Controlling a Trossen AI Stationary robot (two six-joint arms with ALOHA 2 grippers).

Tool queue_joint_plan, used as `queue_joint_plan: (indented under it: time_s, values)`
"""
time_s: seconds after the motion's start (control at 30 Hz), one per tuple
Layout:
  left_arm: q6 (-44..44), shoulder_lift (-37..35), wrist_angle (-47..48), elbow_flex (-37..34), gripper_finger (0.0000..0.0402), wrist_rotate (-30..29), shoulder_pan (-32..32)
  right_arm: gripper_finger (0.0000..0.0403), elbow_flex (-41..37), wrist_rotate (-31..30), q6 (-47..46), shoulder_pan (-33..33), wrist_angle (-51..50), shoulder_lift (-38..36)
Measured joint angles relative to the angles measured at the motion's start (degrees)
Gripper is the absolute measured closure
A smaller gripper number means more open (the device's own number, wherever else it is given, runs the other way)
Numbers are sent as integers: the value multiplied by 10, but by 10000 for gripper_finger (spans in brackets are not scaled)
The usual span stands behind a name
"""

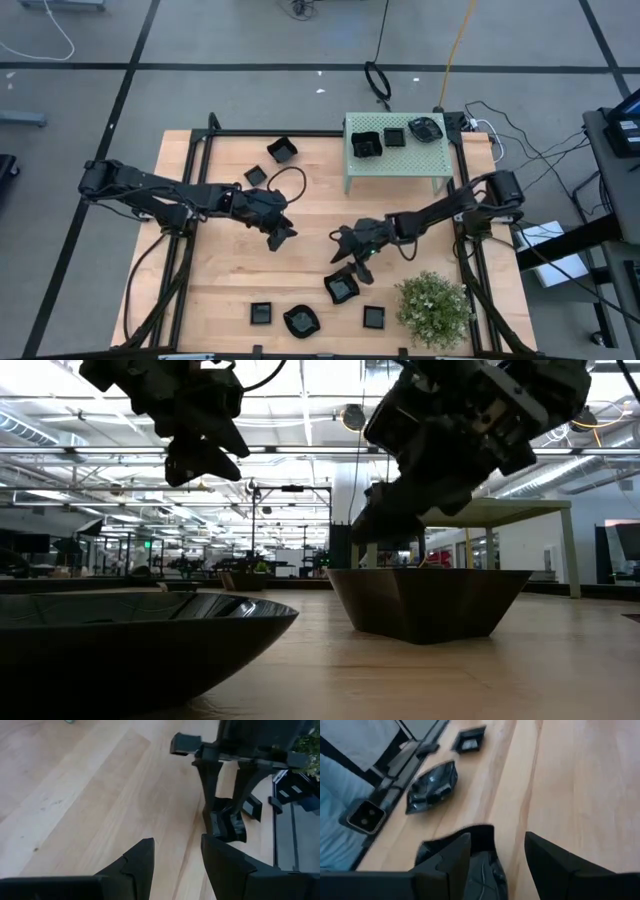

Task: Pick & Place Mini shaped plates
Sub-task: Stack the black distorted square plate on top of the distorted square plate on the shelf

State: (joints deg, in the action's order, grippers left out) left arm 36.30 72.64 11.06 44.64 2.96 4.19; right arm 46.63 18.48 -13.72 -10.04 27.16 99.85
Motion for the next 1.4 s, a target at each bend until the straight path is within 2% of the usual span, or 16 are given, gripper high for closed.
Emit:
queue_joint_plan:
  time_s: [0.27, 0.53, 0.8, 0.97, 1.1, 1.3, 1.4]
  values:
    - [-1, 0, 17, 0, 236, 0, 1, 231, 0, 71, 13, 0, 27, 55]
    - [-4, 0, 40, 0, 236, 0, 0, 232, 0, 70, 39, 7, 54, 59]
    - [-3, 0, 40, 0, 236, 0, 0, 232, 0, 71, 51, -1, -18, 59]
    - [-2, 0, 40, 0, 236, 0, 0, 238, 0, 69, 76, -6, -26, 59]
    - [-1, 0, 40, 0, 236, 0, 0, 277, 0, 60, 85, -6, -31, 59]
    - [0, 0, 40, 0, 236, 0, 0, 388, 0, 38, 85, -5, -37, 58]
    - [0, 0, 40, 0, 236, 0, 0, 394, -1, 40, 58, -6, -43, 49]
